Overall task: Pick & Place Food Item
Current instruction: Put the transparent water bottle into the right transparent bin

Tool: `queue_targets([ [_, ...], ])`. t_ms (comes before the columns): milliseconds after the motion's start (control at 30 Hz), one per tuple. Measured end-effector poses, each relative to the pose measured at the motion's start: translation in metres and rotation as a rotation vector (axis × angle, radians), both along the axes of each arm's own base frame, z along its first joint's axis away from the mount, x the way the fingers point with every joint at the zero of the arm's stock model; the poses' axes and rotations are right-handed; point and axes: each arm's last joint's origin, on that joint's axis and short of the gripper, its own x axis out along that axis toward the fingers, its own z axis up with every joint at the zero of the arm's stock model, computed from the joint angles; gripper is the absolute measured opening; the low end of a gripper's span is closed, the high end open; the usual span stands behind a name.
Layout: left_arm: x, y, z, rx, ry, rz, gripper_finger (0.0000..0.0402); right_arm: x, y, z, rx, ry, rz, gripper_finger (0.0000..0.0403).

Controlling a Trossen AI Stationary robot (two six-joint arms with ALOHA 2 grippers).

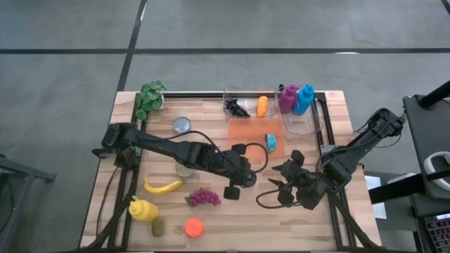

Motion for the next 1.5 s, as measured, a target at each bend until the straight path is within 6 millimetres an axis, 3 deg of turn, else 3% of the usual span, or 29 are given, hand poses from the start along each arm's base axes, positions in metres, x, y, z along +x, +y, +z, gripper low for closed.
queue_targets([
  [500, 0.000, -0.004, 0.006, -0.001, -0.016, -0.007, 0.0184, 0.000, 0.000, 0.000, 0.000, 0.000, 0.000, 0.0206],
  [733, -0.011, -0.002, 0.029, 0.027, -0.074, -0.035, 0.0211, 0.000, 0.000, 0.000, -0.001, 0.000, 0.000, 0.0206],
  [967, -0.043, 0.006, 0.068, 0.017, -0.120, -0.034, 0.0223, 0.000, 0.000, 0.000, 0.000, -0.001, 0.000, 0.0206],
  [1233, -0.088, 0.014, 0.101, 0.004, -0.096, 0.006, 0.0194, 0.000, 0.000, 0.000, -0.003, 0.001, 0.002, 0.0206],
  [1500, -0.130, 0.003, 0.117, 0.062, -0.066, 0.051, 0.0102, 0.000, 0.000, 0.000, -0.010, 0.002, 0.008, 0.0206],
])
